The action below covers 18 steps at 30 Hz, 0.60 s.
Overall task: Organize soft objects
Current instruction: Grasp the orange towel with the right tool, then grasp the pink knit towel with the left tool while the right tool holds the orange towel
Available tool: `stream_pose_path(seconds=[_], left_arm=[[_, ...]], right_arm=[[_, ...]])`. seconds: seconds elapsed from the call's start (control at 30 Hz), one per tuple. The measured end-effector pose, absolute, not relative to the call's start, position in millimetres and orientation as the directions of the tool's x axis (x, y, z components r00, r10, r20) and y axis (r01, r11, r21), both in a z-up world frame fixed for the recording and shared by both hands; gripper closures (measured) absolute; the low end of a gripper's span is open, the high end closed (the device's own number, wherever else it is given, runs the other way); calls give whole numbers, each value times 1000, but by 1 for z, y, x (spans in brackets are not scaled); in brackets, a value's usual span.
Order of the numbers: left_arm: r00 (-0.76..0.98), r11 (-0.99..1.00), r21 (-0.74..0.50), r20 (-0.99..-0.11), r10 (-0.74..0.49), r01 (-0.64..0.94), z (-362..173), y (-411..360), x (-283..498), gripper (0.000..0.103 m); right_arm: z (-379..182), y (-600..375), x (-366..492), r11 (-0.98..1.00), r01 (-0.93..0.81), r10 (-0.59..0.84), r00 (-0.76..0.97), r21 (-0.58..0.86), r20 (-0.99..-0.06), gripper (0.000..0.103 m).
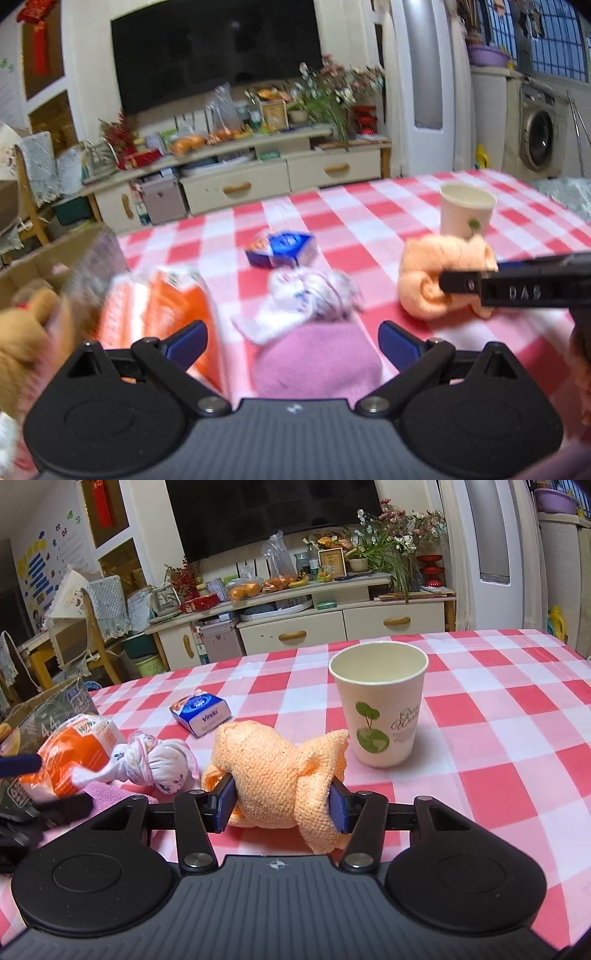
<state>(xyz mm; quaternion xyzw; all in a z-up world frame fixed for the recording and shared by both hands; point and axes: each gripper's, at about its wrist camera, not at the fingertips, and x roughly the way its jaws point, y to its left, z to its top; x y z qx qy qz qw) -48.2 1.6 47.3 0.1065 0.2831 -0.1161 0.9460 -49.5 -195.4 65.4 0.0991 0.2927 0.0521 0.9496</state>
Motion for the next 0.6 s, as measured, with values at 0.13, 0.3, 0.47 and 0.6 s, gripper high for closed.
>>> stream_pose_path(seconds=[0.13, 0.3, 0.47, 0.6], left_arm=[[774, 950, 115, -612, -162, 289, 30, -5, -39, 5], [760, 953, 94, -627, -168, 287, 22, -10, -29, 5], [715, 965, 26, -676, -176, 262, 14, -4, -19, 5], [696, 966, 1, -694, -185, 257, 11, -1, -17, 5]], right_arm=[[67, -190, -45, 978, -47, 152, 826, 203, -542, 8], [64, -186, -38, 982, -48, 142, 825, 183, -547, 2], [58, -190, -30, 979, -13, 127, 822, 205, -555, 0], [54, -191, -20, 974, 12, 124, 810, 227, -574, 0]])
